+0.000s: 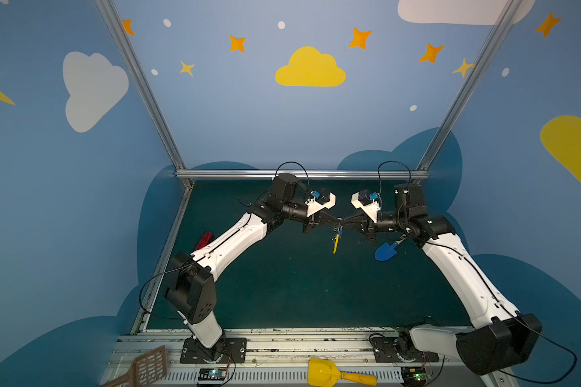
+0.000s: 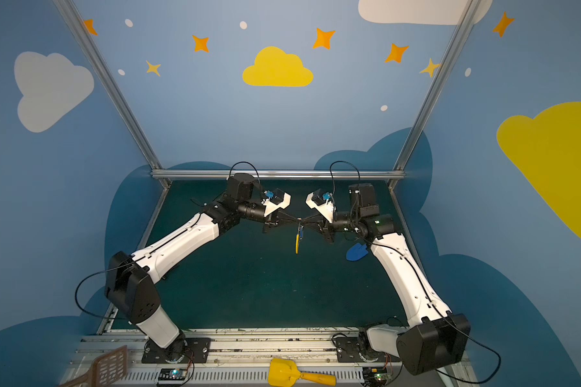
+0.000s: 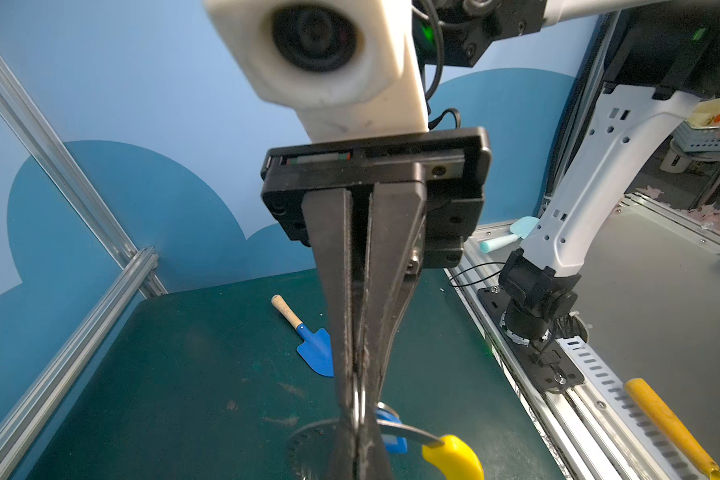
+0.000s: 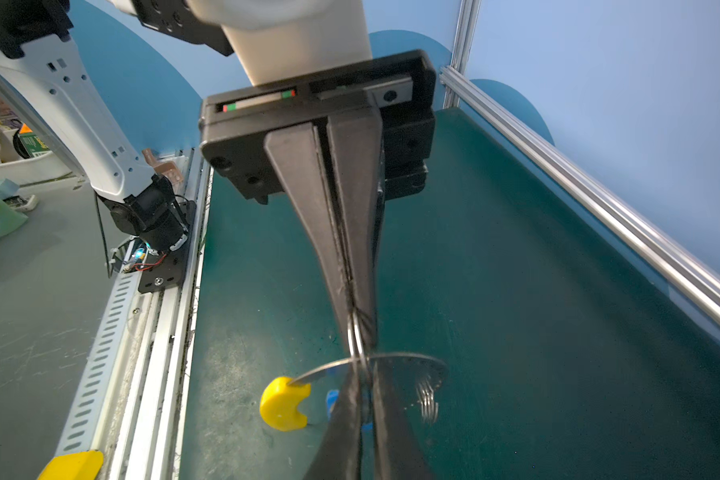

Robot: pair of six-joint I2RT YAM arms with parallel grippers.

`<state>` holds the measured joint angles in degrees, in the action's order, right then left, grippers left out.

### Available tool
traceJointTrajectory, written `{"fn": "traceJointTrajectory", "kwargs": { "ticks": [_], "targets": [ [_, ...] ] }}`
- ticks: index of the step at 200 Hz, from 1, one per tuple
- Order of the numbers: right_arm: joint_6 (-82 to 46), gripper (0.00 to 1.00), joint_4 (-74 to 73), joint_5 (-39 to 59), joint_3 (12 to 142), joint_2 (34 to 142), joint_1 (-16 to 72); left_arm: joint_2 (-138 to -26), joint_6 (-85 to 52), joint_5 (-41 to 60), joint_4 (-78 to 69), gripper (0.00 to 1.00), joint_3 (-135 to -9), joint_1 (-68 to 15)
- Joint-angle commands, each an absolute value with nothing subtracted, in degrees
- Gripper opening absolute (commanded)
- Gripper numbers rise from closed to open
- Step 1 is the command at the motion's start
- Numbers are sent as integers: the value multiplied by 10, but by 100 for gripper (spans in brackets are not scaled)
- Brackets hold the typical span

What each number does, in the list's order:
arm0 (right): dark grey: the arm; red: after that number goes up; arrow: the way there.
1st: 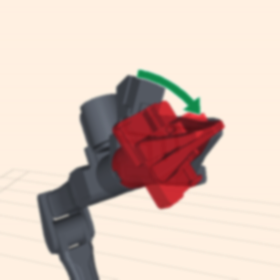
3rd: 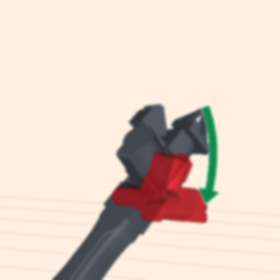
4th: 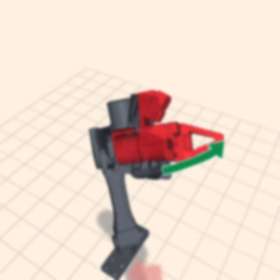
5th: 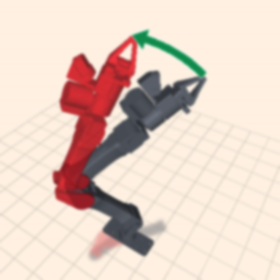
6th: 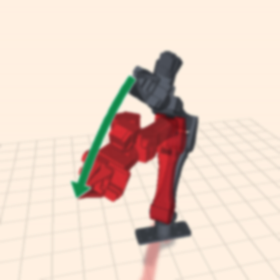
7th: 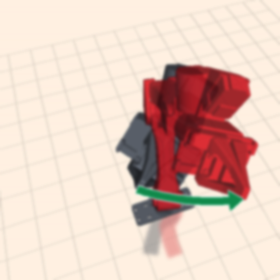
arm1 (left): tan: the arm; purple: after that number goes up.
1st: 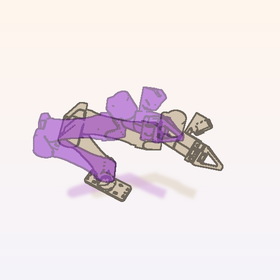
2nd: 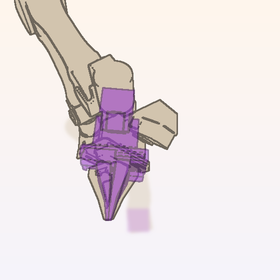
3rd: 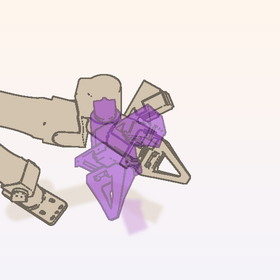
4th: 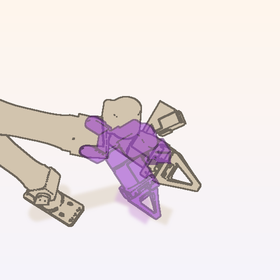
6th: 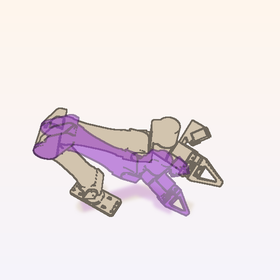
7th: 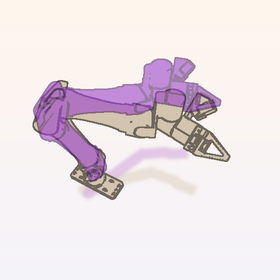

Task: Put the keys on the keyring

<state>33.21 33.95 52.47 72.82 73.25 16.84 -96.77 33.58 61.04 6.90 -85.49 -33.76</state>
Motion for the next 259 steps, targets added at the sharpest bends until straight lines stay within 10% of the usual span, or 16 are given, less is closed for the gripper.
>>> {"fn": "traceJointTrajectory", "kwargs": {
  "ticks": [1,33,74,259],
  "targets": [
    [328,2,336,540,736,736,166,-973,331,622,62,4,-863,-337],
    [340,0,363,532,744,738,167,-976,341,612,81,4,-868,-338],
    [372,0,476,487,797,763,167,-982,429,571,201,30,-917,-340],
    [405,0,639,409,908,832,229,-1003,544,494,336,21,-977,-374]
  ]
}}
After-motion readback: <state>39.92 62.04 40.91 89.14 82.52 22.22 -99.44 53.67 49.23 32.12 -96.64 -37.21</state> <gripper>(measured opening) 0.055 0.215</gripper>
